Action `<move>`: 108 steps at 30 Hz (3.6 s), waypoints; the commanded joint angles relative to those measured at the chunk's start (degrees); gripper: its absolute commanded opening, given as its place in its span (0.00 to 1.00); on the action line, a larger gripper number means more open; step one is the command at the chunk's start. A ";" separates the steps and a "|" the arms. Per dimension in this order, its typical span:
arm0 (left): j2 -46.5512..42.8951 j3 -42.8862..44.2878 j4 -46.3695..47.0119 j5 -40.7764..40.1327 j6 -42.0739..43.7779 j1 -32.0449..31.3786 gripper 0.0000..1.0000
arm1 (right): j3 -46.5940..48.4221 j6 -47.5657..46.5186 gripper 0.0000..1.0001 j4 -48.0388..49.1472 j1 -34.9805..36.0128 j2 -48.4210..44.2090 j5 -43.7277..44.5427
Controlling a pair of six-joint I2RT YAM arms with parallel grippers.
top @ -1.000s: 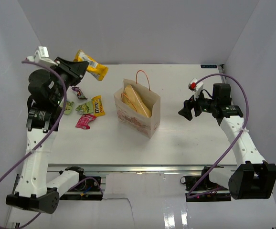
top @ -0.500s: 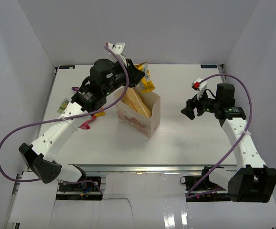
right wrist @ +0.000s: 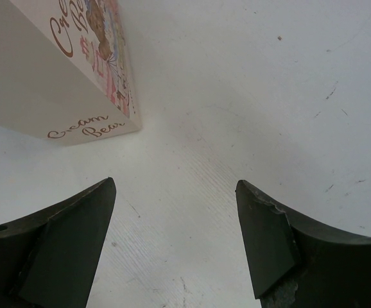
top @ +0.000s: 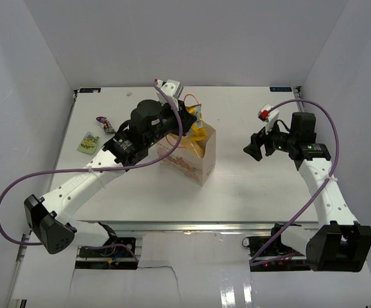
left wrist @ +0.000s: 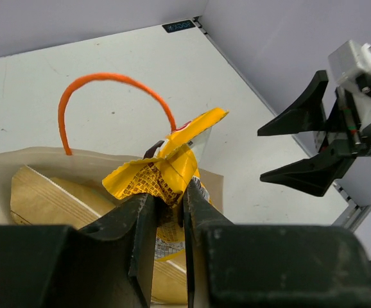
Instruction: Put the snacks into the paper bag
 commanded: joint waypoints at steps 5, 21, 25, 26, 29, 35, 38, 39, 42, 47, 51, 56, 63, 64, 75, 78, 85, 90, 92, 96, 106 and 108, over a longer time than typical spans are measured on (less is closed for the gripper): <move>-0.56 -2.32 8.10 0.92 6.85 -0.20 0.06 | -0.11 -0.49 0.81 0.47 -0.33 -0.44 -0.76; 0.24 -5.48 13.30 6.37 10.20 -0.20 0.16 | 0.07 -0.57 0.81 0.29 -0.42 -0.35 -1.11; 0.50 -6.27 13.30 5.22 10.29 -0.20 0.33 | 0.16 -0.49 0.81 0.29 -0.42 -0.26 -1.55; 0.67 -6.45 13.38 5.05 10.11 -0.20 0.43 | 0.16 -0.57 0.81 0.29 -0.42 -0.26 -1.55; 1.11 -5.84 12.77 5.22 8.97 -0.20 0.83 | 0.24 -0.57 0.81 0.29 -0.42 -0.44 -1.37; -0.02 0.65 9.79 4.08 6.43 -0.20 0.90 | -0.11 -0.66 0.81 0.20 -0.51 -0.70 -1.55; -3.44 2.42 8.81 -0.49 5.72 -0.11 0.91 | -0.28 -0.75 0.81 0.20 -0.51 -0.70 -1.64; -4.59 2.34 8.73 -1.27 5.98 -0.11 0.91 | -0.46 -0.84 0.81 0.20 -0.42 -0.70 -1.72; -10.02 0.32 7.59 -5.48 4.15 -0.11 0.91 | -0.20 -1.53 0.81 -0.23 -0.42 -0.70 -2.95; -23.21 -10.49 3.20 -21.73 -4.92 -0.11 0.88 | 8.14 0.72 0.82 -0.86 -0.42 0.35 -13.77; -33.50 -21.01 -6.70 -30.28 -17.88 -0.02 0.89 | 16.92 15.04 0.82 4.15 0.98 6.32 -23.06; -42.12 -27.01 -17.01 -31.87 -30.56 -0.02 0.89 | 25.72 26.40 0.82 9.95 4.76 13.62 -25.36; -46.43 -34.22 -21.51 -27.91 -40.68 -0.11 0.89 | 31.62 25.89 0.82 8.30 10.38 19.95 -23.09; -46.52 -34.57 -21.51 -27.39 -41.21 -0.02 0.90 | 31.97 25.10 0.82 7.85 10.82 20.39 -22.39; -44.76 -34.66 -21.42 -27.47 -41.83 -0.02 0.91 | 33.11 21.58 0.71 5.92 14.43 23.55 -18.51; -45.20 -35.10 -21.51 -27.65 -42.09 -0.02 0.91 | 33.29 21.14 0.60 5.65 14.52 24.17 -18.25; -45.91 -35.45 -21.59 -28.44 -42.36 -0.02 0.91 | 33.38 19.91 0.32 4.86 14.96 24.44 -18.77; -45.56 -35.28 -21.51 -28.88 -42.36 -0.02 0.91 | 34.96 17.28 0.09 3.46 15.05 23.30 -19.13; -45.47 -35.37 -21.51 -29.14 -42.36 -0.11 0.91 | 36.62 16.57 0.08 3.19 15.05 22.59 -18.69; -45.47 -35.37 -21.51 -29.67 -42.18 -0.02 0.91 | 39.96 14.72 0.08 2.75 15.05 20.66 -17.29; -45.29 -35.54 -21.95 -30.99 -42.45 -0.02 0.91 | 40.16 1.11 0.08 1.17 22.85 14.95 3.41; -44.85 -35.37 -22.03 -31.08 -42.45 -0.02 0.91 | 36.65 -3.63 0.08 1.52 27.42 13.11 8.44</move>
